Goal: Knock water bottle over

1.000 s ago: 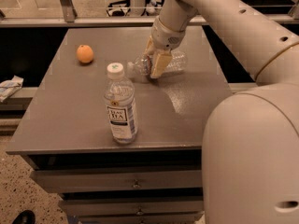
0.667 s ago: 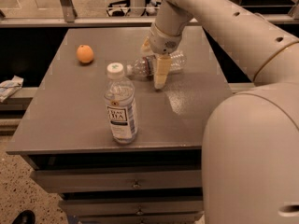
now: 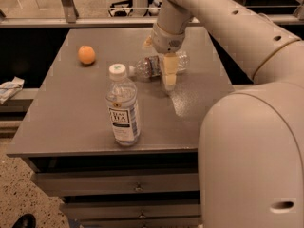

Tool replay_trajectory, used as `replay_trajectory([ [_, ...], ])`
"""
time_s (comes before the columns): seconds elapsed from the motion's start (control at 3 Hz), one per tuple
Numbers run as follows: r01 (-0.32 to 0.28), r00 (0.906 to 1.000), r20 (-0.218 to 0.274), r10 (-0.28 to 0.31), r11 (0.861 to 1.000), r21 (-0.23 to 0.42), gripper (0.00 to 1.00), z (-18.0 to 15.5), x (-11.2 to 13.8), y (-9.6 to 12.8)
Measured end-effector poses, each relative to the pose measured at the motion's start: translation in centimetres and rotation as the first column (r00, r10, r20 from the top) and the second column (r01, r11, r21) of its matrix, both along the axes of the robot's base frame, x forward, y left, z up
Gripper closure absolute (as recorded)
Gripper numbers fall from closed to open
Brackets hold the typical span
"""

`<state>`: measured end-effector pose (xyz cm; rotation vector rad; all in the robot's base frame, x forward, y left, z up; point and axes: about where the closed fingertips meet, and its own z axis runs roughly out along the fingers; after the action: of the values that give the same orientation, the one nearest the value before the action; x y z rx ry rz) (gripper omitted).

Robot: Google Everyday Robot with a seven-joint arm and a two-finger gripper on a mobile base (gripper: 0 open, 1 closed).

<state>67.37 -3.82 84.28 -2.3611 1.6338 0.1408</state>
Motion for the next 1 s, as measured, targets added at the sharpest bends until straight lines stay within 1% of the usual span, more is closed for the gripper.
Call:
replay_trajectory([
  [0.33,-0.003,1.0000,0.004,0.003,1.000,0.006,0.00,0.8,0.4,-0.6],
  [0.67,0.166,0.9845,0.020,-0.174,0.962,0.215,0.00,5.4,1.5,-4.9],
  [1.0,0.337,0.9243,-0.006,-0.382,0.809,0.482,0.00,10.6,1.4,-10.3],
])
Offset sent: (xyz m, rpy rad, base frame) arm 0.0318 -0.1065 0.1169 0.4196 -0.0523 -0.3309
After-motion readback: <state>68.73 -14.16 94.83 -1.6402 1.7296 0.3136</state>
